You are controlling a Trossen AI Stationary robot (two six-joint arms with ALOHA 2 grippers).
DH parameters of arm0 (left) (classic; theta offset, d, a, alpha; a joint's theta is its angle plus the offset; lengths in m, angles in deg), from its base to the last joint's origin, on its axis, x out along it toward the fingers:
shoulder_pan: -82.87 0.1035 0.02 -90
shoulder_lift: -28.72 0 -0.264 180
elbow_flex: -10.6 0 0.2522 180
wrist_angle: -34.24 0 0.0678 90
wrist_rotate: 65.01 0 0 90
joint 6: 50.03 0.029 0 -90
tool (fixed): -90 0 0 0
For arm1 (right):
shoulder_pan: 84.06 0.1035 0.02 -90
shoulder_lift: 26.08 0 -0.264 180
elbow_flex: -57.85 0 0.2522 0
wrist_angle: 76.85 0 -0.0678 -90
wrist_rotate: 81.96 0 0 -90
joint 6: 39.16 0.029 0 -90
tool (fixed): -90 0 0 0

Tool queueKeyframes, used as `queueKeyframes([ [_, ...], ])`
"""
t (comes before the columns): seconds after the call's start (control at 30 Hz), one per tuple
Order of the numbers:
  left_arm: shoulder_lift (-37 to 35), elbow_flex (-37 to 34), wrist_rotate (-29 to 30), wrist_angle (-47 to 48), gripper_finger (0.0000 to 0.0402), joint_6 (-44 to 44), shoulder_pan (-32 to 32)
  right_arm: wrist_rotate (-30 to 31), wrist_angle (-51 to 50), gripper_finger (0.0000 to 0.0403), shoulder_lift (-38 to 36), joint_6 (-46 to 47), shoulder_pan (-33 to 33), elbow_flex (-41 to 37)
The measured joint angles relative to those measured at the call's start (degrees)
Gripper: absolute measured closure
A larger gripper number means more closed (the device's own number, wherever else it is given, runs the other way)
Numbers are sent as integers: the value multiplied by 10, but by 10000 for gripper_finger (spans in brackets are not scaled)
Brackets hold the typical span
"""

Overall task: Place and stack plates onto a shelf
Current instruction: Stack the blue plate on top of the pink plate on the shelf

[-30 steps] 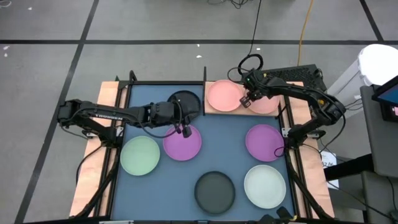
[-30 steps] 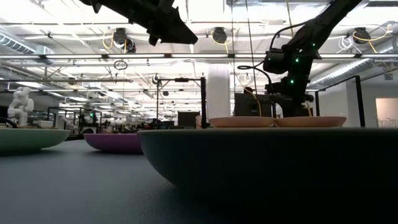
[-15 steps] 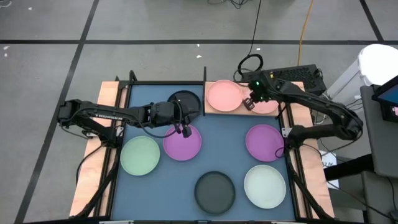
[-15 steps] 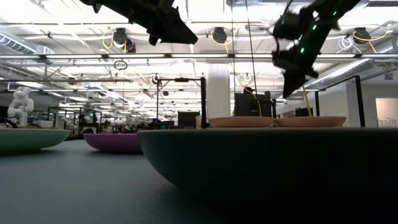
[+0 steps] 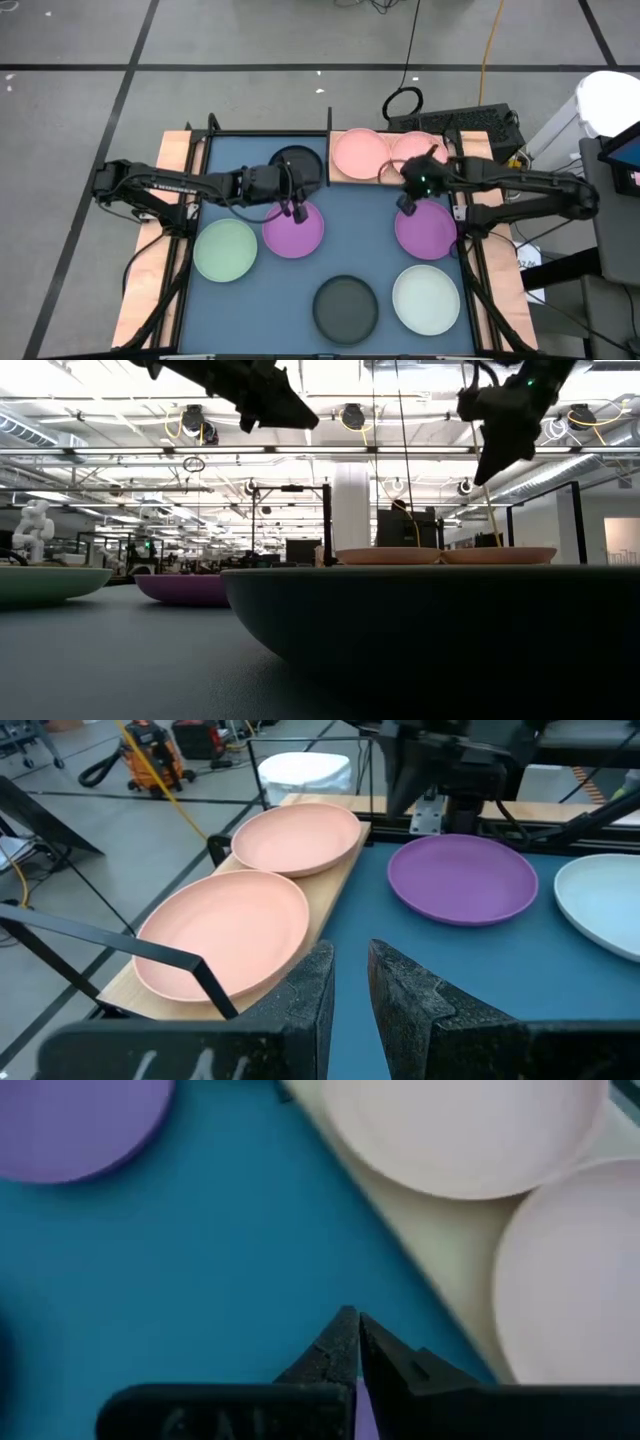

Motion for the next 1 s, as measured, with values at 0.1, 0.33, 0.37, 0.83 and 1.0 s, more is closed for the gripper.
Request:
queueKeyframes([
  [0.1,0,0,0,4,330,-1,-4,6,3,403,0,12,49,0],
  [0.33,0,0,-2,48,330,-21,-12,21,39,403,0,18,147,0],
  [0.37,0,0,-2,56,330,-27,-13,21,41,403,0,18,159,0],
  [0.83,0,0,-2,100,330,-58,-61,33,60,403,0,39,271,-12],
  [1.0,0,0,-2,100,330,-57,-67,26,67,403,0,56,283,-37],
])
